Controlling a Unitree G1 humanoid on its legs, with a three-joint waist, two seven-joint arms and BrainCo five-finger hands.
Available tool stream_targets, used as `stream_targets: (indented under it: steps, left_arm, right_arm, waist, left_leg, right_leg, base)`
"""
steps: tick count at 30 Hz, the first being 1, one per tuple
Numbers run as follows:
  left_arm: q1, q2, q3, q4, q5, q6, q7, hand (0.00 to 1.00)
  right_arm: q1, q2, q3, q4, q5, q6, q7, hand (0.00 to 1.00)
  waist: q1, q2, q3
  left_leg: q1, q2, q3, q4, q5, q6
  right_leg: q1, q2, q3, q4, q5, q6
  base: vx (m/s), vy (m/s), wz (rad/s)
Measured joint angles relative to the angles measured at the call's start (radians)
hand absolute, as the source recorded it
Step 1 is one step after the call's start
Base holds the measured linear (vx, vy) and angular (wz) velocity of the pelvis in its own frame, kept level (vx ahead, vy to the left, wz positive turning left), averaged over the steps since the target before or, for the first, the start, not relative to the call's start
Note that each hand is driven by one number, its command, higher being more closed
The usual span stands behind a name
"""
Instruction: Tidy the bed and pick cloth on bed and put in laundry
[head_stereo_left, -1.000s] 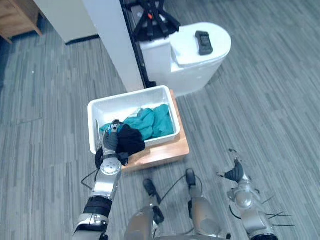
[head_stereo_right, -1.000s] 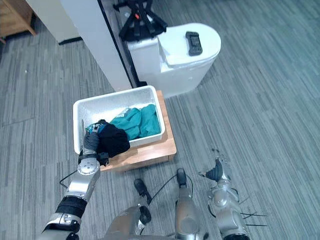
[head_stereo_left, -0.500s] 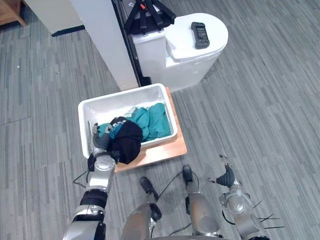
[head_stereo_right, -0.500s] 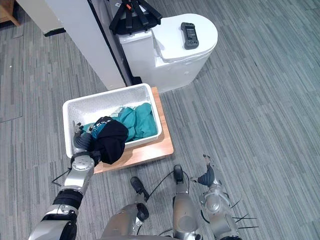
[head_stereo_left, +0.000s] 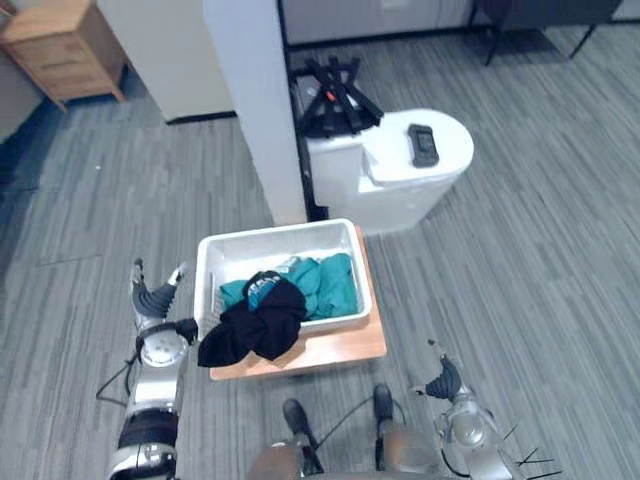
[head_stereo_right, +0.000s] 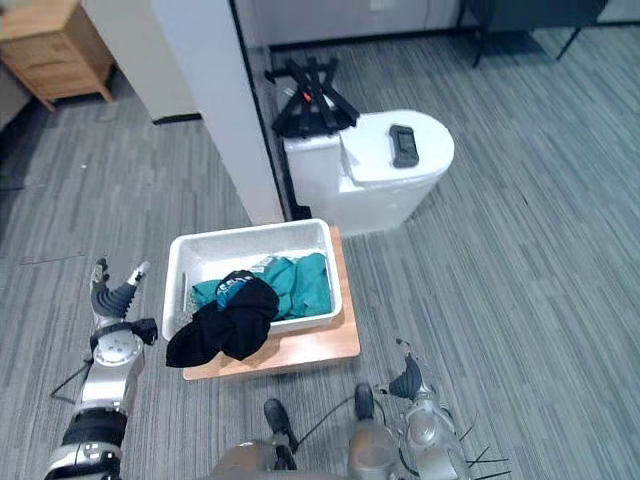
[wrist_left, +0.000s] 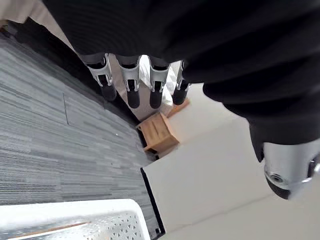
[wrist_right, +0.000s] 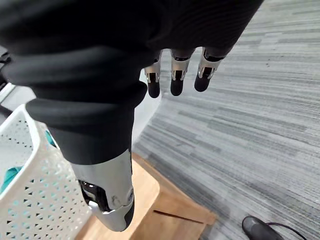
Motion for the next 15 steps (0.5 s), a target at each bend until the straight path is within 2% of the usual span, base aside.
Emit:
stream_targets:
  steps: [3,7,9,10,13,15]
  left_arm:
    - [0.104,-0.084,0.004,0.023,-0.056,-0.004,-0.027,0.00]
    - [0.233,-0.207,0.049,0.205,-0.116,0.010,-0.074,0.00]
    - [0.256,-0.239,0.059,0.259,-0.119,0.013,-0.085,0.00]
    - [0.261,-0.261,0.069,0.301,-0.119,0.019,-0.090,0.00]
    - [0.262,-0.264,0.090,0.374,-0.120,0.029,-0.108,0.00]
    - [0.262,-0.271,0.108,0.393,-0.119,0.029,-0.111,0.00]
  right_arm:
    - [0.002,0.025,-0.032,0.057,0.008,0.019,0.000,0.00]
    - [0.007,0.074,-0.057,0.105,0.039,0.039,-0.001,0.00]
    - [0.011,0.089,-0.069,0.128,0.044,0.040,-0.001,0.00]
    - [0.022,0.098,-0.078,0.138,0.045,0.043,-0.002,0.00]
    - [0.023,0.121,-0.113,0.180,0.070,0.044,-0.005,0.00]
    - [0.019,0.128,-0.132,0.203,0.087,0.044,-0.010,0.00]
  waist:
    - [0.029,0.000,-0.010]
    - [0.038,-0.004,-0.037]
    - [0.044,-0.006,-0.046]
    - [0.057,-0.005,-0.059]
    - [0.081,-0.011,-0.072]
    - [0.086,-0.013,-0.073]
  left_leg:
    - [0.025,-0.001,-0.001,0.000,-0.011,-0.004]
    - [0.056,0.000,0.002,0.000,-0.025,-0.003]
    - [0.059,0.000,0.006,0.000,-0.029,-0.001]
    - [0.059,-0.001,0.009,0.000,-0.030,0.000]
    - [0.067,0.000,0.017,0.000,-0.032,0.001]
    - [0.068,-0.002,0.018,0.000,-0.033,0.002]
  right_leg:
    - [0.029,-0.001,-0.010,0.000,-0.009,0.001]
    - [0.064,-0.008,-0.016,0.001,-0.025,0.009]
    - [0.071,-0.009,-0.016,0.001,-0.028,0.011]
    - [0.071,-0.009,-0.017,0.001,-0.030,0.012]
    - [0.076,-0.010,-0.016,0.003,-0.033,0.013]
    - [0.077,-0.012,-0.016,0.003,-0.033,0.013]
  base:
    - [0.03,0.010,0.07]
    - [0.01,0.009,0.03]
    - [0.00,0.000,0.00]
    - [0.00,0.000,0.00]
    - [0.02,0.011,-0.01]
    - [0.00,0.010,-0.02]
